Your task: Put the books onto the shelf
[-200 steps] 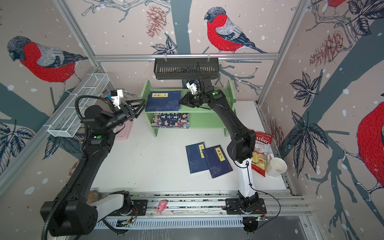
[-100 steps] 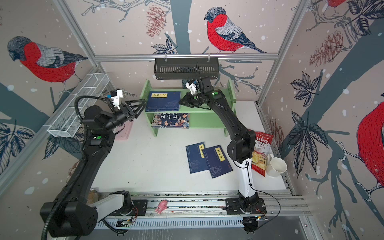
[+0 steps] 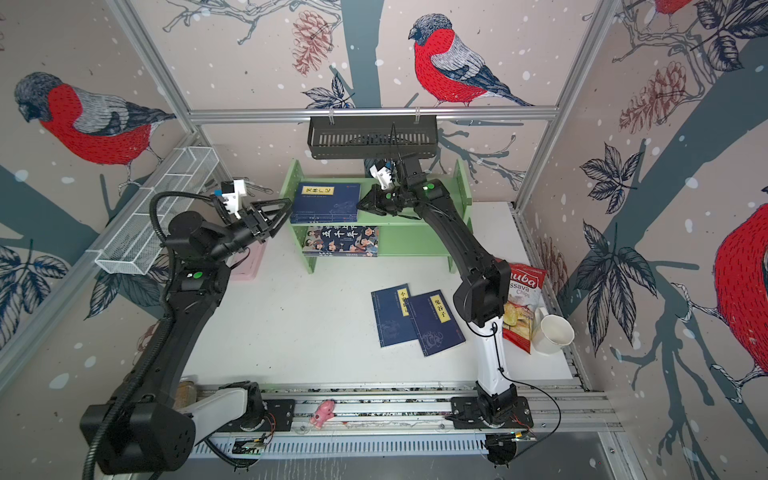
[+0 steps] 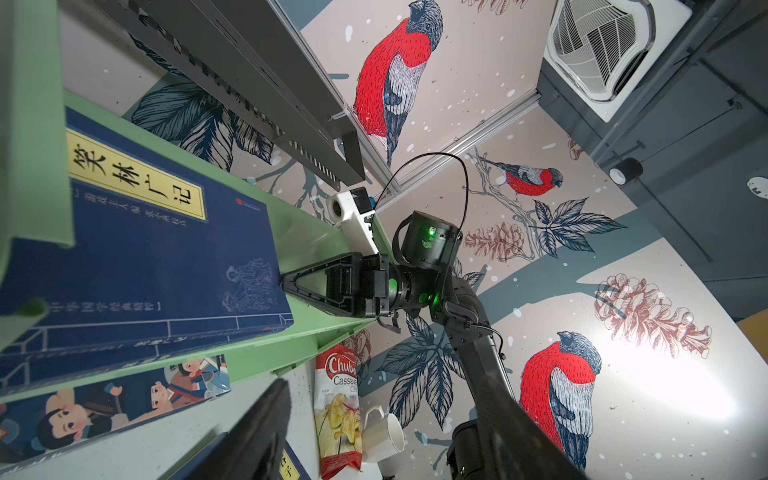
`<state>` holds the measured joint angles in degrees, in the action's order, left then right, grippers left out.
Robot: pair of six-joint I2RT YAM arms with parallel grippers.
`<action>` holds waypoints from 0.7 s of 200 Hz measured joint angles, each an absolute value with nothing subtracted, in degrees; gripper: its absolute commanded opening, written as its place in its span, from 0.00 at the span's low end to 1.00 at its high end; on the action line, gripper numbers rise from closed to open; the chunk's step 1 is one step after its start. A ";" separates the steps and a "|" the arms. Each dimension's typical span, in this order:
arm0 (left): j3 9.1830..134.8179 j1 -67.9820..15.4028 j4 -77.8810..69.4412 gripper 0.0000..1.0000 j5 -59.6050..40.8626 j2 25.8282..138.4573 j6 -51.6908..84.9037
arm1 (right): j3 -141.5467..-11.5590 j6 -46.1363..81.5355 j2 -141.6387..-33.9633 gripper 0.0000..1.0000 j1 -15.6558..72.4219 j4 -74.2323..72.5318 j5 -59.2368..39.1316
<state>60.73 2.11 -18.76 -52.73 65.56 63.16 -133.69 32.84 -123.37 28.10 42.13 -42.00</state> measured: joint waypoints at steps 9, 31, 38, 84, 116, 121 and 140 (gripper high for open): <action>60.73 2.11 -18.76 0.71 -52.73 65.56 63.16 | -133.69 32.82 -123.35 0.11 28.10 42.13 -42.00; 60.73 2.11 -18.76 0.71 -52.71 65.56 63.16 | -133.69 32.80 -123.35 0.12 28.12 42.13 -41.87; 60.73 2.11 -18.76 0.71 -52.71 65.56 63.18 | -133.69 32.80 -123.35 0.15 28.12 42.13 -41.87; 60.99 2.11 -18.68 0.71 -52.71 65.60 63.09 | -133.69 32.69 -122.63 0.28 27.42 43.16 -40.05; 63.83 2.11 -17.12 0.71 -52.45 65.58 60.45 | -133.32 32.03 -119.96 0.30 26.85 43.35 -36.14; 64.55 2.11 -16.40 0.71 -52.27 65.58 59.18 | -133.05 31.51 -119.33 0.30 26.89 43.35 -35.35; 68.10 2.11 -12.34 0.71 -51.05 65.52 53.08 | -131.37 29.98 -116.01 0.31 28.05 43.38 -31.48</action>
